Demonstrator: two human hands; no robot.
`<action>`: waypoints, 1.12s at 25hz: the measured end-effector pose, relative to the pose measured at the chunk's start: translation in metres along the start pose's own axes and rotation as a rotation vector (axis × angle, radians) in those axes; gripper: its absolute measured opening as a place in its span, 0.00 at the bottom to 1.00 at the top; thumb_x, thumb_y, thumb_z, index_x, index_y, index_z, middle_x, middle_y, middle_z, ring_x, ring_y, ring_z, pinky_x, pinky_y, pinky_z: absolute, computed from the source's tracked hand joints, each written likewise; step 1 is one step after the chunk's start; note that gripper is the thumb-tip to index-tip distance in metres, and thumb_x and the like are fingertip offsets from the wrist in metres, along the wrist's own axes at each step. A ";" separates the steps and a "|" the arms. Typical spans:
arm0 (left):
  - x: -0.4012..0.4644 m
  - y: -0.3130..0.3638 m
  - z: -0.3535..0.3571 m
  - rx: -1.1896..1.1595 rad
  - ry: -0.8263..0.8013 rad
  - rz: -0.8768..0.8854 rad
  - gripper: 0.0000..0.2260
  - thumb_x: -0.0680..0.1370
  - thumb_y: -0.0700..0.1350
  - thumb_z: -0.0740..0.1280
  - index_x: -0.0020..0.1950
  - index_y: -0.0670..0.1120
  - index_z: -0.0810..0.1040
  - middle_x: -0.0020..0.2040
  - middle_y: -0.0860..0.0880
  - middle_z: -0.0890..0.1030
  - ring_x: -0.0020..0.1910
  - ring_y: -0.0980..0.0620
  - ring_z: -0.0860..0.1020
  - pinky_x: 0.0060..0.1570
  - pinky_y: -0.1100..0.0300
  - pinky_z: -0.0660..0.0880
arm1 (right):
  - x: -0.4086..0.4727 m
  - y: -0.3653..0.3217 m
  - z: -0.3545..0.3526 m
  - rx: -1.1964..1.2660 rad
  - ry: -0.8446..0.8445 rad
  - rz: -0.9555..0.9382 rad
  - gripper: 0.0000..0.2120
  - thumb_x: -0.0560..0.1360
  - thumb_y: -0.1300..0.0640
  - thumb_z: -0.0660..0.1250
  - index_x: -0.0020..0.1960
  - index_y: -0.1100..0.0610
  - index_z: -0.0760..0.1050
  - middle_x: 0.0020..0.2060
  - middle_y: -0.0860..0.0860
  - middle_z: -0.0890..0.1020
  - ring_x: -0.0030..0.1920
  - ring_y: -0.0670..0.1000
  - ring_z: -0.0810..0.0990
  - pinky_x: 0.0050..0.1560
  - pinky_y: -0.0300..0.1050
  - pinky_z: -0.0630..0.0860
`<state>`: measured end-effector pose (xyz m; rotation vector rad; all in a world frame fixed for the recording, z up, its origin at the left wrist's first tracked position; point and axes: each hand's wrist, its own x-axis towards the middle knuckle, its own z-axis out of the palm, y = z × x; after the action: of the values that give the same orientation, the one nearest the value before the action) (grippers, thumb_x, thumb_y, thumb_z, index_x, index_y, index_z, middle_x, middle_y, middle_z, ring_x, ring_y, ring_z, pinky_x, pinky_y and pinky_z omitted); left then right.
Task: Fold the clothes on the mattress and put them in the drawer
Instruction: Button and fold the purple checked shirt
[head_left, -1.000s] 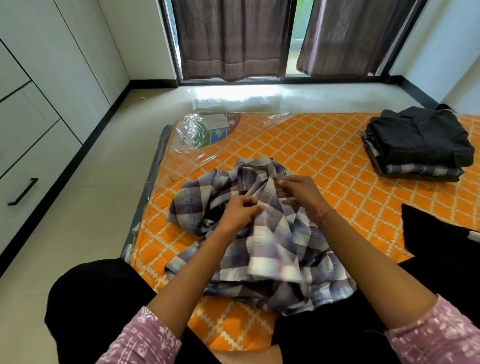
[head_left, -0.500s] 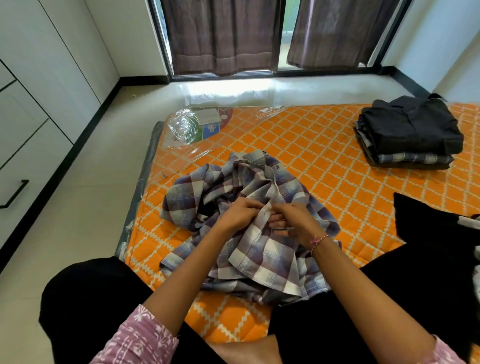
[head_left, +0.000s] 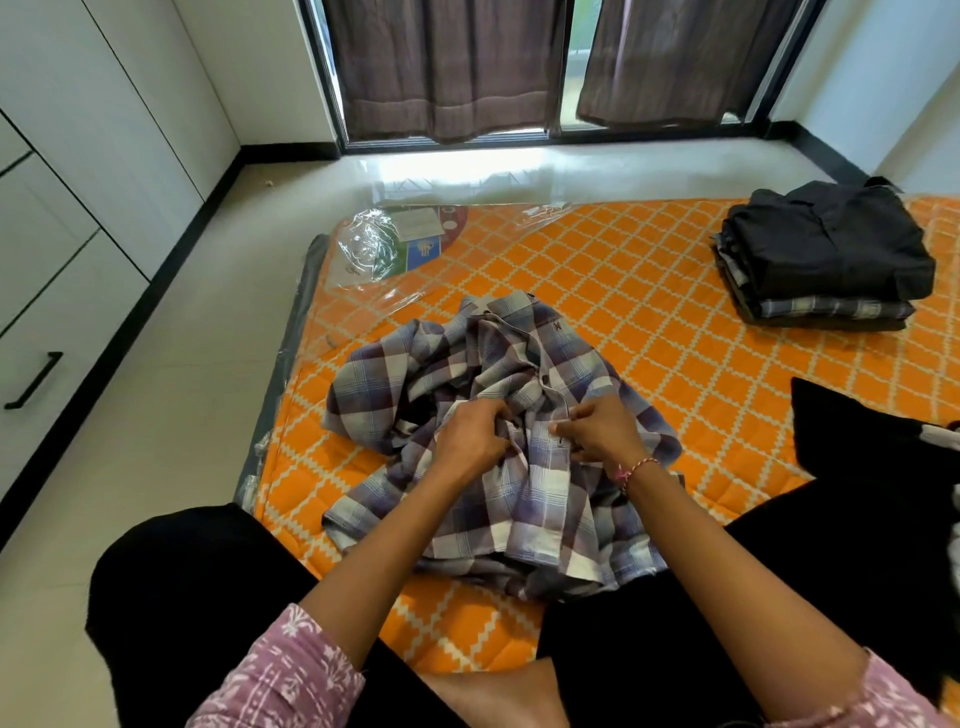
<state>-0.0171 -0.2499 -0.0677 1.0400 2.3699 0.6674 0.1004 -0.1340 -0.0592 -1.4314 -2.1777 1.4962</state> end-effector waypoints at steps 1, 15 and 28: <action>0.000 0.001 0.000 0.007 0.001 -0.003 0.13 0.71 0.37 0.70 0.55 0.47 0.79 0.48 0.44 0.81 0.49 0.44 0.80 0.48 0.48 0.79 | -0.001 0.002 -0.001 -0.011 0.014 -0.003 0.17 0.71 0.63 0.73 0.28 0.59 0.69 0.25 0.55 0.73 0.27 0.53 0.73 0.38 0.51 0.79; -0.009 0.006 -0.001 -0.391 0.077 -0.179 0.05 0.73 0.35 0.71 0.41 0.45 0.82 0.41 0.45 0.83 0.39 0.52 0.80 0.40 0.60 0.78 | -0.015 -0.006 0.005 -0.034 0.123 -0.125 0.12 0.67 0.67 0.69 0.30 0.57 0.70 0.30 0.55 0.76 0.33 0.54 0.75 0.37 0.47 0.74; -0.029 0.024 -0.016 -0.692 0.211 -0.205 0.04 0.73 0.39 0.73 0.38 0.44 0.83 0.40 0.46 0.83 0.45 0.51 0.81 0.49 0.57 0.78 | -0.030 -0.020 0.023 0.407 0.144 -0.144 0.14 0.68 0.68 0.73 0.31 0.56 0.73 0.36 0.60 0.81 0.41 0.59 0.81 0.45 0.53 0.77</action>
<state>0.0042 -0.2616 -0.0352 0.4352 2.0971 1.4307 0.0908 -0.1729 -0.0441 -1.1795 -1.7241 1.6095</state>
